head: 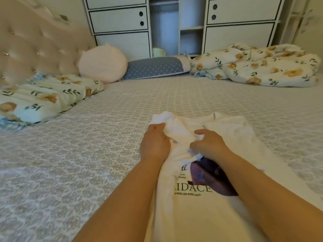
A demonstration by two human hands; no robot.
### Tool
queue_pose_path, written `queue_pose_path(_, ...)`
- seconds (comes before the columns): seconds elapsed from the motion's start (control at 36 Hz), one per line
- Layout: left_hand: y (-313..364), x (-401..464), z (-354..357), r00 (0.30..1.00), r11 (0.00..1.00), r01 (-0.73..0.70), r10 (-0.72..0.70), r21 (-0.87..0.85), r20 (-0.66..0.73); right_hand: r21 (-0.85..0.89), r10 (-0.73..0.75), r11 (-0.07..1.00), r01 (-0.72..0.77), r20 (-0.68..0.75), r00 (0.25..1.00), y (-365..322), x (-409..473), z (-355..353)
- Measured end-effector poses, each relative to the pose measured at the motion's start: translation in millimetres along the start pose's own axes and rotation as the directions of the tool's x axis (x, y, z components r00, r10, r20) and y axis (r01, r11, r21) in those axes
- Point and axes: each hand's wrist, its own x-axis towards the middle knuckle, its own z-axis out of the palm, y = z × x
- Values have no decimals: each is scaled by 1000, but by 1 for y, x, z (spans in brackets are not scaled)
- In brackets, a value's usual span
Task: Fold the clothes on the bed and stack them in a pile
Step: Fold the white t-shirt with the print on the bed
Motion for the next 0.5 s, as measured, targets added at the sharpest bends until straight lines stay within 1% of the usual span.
queue_pose_path(0.06, -2, 7, 5, 999, 1000, -16, 15, 21, 38, 0, -64, 998, 64, 49, 997, 4, -4, -1)
queue_pose_path(0.08, -3, 11, 6, 999, 1000, 4, -4, 12, 48, -40, -90, 995, 93, 81, 993, 4, -4, -2)
queue_pose_path(0.14, -5, 21, 9, 998, 999, 43, -43, -2, 53, -173, -133, 973, 151, 113, 985, 2, -3, -4)
queue_pose_path(0.19, -6, 29, 13, 997, 999, 49, -50, 16, 54, -341, -169, 923, 178, 55, 984, 0, -2, -4)
queue_pose_path(0.25, -6, 38, 16, 995, 996, 70, -73, 49, 68, -511, -226, 843, 165, -60, 972, -1, -3, -6)
queue_pose_path(0.28, -6, 42, 17, 993, 995, 75, -81, 72, 81, -548, -248, 824, 146, -117, 962, 1, -2, -7)
queue_pose_path(0.31, -5, 46, 18, 992, 992, 69, -80, 106, 95, -542, -247, 832, 121, -165, 955, 3, -1, -10)
queue_pose_path(0.36, 0, 57, 17, 987, 982, 36, -64, 187, 147, -428, -166, 902, 56, -222, 961, 11, 3, -21)
queue_pose_path(0.42, 6, 67, 16, 976, 966, 32, -85, 257, 199, -254, -35, 967, -17, -198, 979, 18, 8, -31)
queue_pose_path(0.44, 9, 70, 16, 975, 954, 42, -105, 298, 198, -192, 15, 980, -48, -170, 985, 21, 11, -34)
queue_pose_path(0.5, 15, 76, 16, 984, 939, 71, -121, 338, 128, -117, 73, 989, -88, -124, 990, 23, 14, -38)
